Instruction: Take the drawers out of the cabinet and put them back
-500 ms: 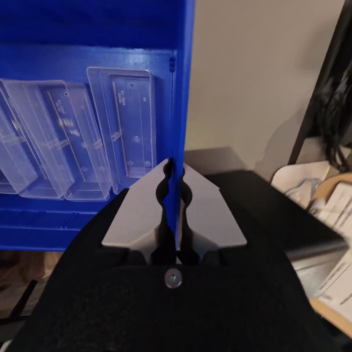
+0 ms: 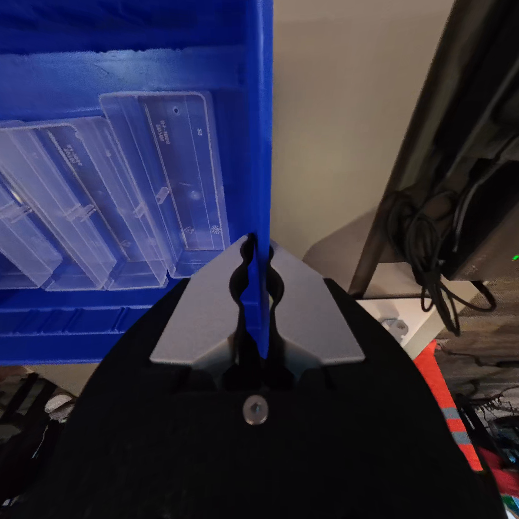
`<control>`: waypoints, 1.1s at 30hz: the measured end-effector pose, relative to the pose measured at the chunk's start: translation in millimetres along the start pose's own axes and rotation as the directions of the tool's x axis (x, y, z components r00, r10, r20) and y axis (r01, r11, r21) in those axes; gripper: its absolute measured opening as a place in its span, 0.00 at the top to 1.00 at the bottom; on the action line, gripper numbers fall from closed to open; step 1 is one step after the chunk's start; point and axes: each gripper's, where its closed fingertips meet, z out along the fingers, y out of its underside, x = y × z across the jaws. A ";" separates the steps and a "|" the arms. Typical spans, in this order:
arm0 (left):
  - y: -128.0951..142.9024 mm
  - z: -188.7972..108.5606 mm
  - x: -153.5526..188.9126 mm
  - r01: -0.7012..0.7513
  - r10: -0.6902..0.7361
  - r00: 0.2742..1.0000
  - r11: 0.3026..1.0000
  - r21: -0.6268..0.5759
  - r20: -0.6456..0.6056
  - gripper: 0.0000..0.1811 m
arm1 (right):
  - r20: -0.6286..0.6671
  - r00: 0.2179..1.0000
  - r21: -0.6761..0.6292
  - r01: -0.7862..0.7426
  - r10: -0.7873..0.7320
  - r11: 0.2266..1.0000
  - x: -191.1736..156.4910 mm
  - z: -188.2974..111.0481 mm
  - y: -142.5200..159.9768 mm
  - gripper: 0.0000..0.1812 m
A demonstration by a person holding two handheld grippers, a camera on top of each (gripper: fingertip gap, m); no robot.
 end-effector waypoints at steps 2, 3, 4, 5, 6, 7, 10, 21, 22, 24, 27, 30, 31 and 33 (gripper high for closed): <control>-1.8 13.5 0.3 0.001 0.000 1.000 1.000 -0.023 0.006 0.99 | -0.024 1.000 -0.027 -0.002 0.001 1.000 12.7 4.5 2.5 0.96; -4.1 17.0 -0.1 -0.003 0.004 1.000 1.000 -0.018 0.015 0.99 | -0.023 1.000 -0.007 -0.010 0.010 1.000 16.7 3.6 -0.7 0.96; -5.8 19.2 -1.1 -0.003 0.003 1.000 1.000 -0.016 0.028 0.99 | -0.029 0.999 0.012 -0.020 0.020 1.000 19.8 3.6 -3.3 0.96; -6.7 20.3 -2.2 -0.001 0.001 0.999 1.000 -0.019 0.043 0.99 | -0.033 0.999 0.022 -0.023 0.023 0.999 20.5 2.8 -4.0 0.96; -7.0 20.7 -2.6 0.000 0.001 0.999 1.000 -0.022 0.054 0.99 | -0.050 0.998 0.031 -0.022 0.023 0.999 21.2 -0.3 -3.4 0.95; -6.9 20.6 -2.3 0.002 0.000 0.998 1.000 -0.026 0.056 0.99 | -0.079 0.996 0.057 -0.027 0.032 0.998 22.6 -8.1 -4.9 0.94; -7.5 13.9 -8.1 0.050 -0.047 0.996 0.998 -0.034 0.073 0.90 | -0.161 0.983 0.250 -0.045 0.088 0.967 15.9 -61.5 -16.3 0.81; -21.1 -106.4 49.8 0.164 -0.193 0.980 0.925 0.343 0.054 0.81 | -0.039 0.902 0.993 -0.014 0.431 0.120 -210.7 -220.5 171.7 0.73; -15.6 -111.1 57.2 0.135 -0.164 0.985 0.922 0.363 0.050 0.82 | -0.026 0.849 0.999 -0.001 0.528 0.051 -222.5 -205.6 212.6 0.72; -7.2 -116.7 68.0 0.075 -0.097 0.994 0.939 0.335 0.049 0.83 | 0.040 0.712 0.999 -0.023 0.701 -0.034 -245.6 -160.5 293.8 0.72; -4.9 -125.8 76.5 0.027 -0.038 0.999 0.935 0.353 0.025 0.84 | 0.164 0.544 0.977 -0.206 0.823 -0.058 -282.7 -67.4 385.6 0.68; 10.9 -123.7 75.5 0.051 -0.057 0.998 0.956 0.288 0.014 0.83 | 0.285 0.423 0.934 -0.322 0.860 -0.151 -319.4 -10.0 445.5 0.64; 11.8 -125.1 76.2 0.047 -0.053 0.998 0.957 0.288 0.014 0.83 | 0.300 0.389 0.930 -0.325 0.871 -0.175 -329.2 3.1 460.9 0.64; 13.4 -127.6 75.1 0.004 -0.019 0.999 0.957 0.292 0.046 0.84 | 0.287 0.348 0.928 -0.331 0.892 -0.170 -340.3 18.5 483.0 0.63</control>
